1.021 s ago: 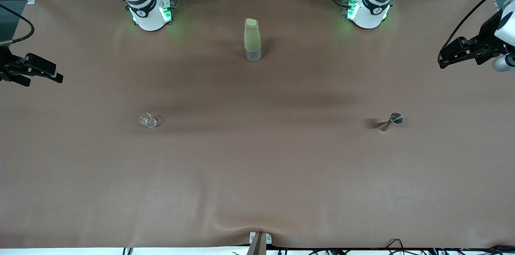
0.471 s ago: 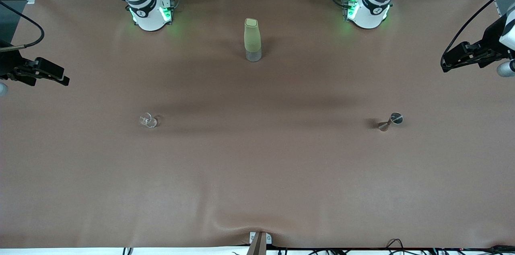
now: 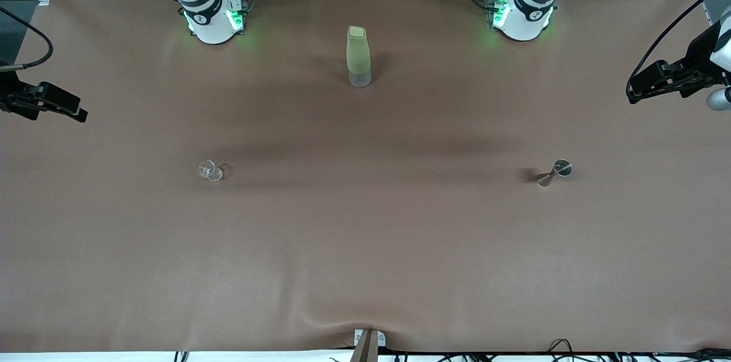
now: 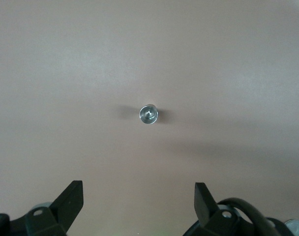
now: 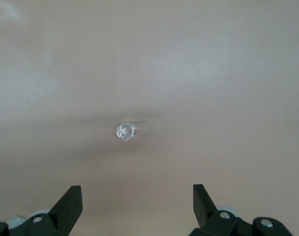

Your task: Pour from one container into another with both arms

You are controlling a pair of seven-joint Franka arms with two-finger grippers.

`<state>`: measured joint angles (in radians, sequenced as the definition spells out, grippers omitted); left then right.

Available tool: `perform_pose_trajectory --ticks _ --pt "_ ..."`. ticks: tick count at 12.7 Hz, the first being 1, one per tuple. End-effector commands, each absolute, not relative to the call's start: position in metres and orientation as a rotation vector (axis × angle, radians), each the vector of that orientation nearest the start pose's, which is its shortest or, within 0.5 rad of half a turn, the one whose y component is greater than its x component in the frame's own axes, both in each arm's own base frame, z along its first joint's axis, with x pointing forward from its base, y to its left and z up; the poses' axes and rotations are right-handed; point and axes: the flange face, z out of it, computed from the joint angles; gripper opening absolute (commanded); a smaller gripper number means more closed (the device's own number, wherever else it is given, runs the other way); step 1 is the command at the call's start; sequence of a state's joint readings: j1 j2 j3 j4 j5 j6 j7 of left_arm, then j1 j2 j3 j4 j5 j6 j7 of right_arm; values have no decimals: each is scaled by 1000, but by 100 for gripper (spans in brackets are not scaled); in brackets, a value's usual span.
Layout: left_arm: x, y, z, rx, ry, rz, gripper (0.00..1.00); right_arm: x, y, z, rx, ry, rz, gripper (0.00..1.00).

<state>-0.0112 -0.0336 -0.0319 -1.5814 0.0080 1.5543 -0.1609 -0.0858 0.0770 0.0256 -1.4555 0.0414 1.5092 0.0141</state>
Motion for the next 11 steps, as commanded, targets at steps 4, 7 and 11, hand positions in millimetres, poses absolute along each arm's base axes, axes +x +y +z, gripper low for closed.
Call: perform_pose_trajectory --ticks 4,7,11 --pt "545 -21 640 -3129 -214 -3 100 548 -36 646 -3118 96 18 100" --pt "544 -27 641 -3117 -257 -5 100 550 -36 644 -3120 96 32 100" --pt "543 -29 643 -3115 -250 -11 100 550 -40 644 -3121 106 32 100"
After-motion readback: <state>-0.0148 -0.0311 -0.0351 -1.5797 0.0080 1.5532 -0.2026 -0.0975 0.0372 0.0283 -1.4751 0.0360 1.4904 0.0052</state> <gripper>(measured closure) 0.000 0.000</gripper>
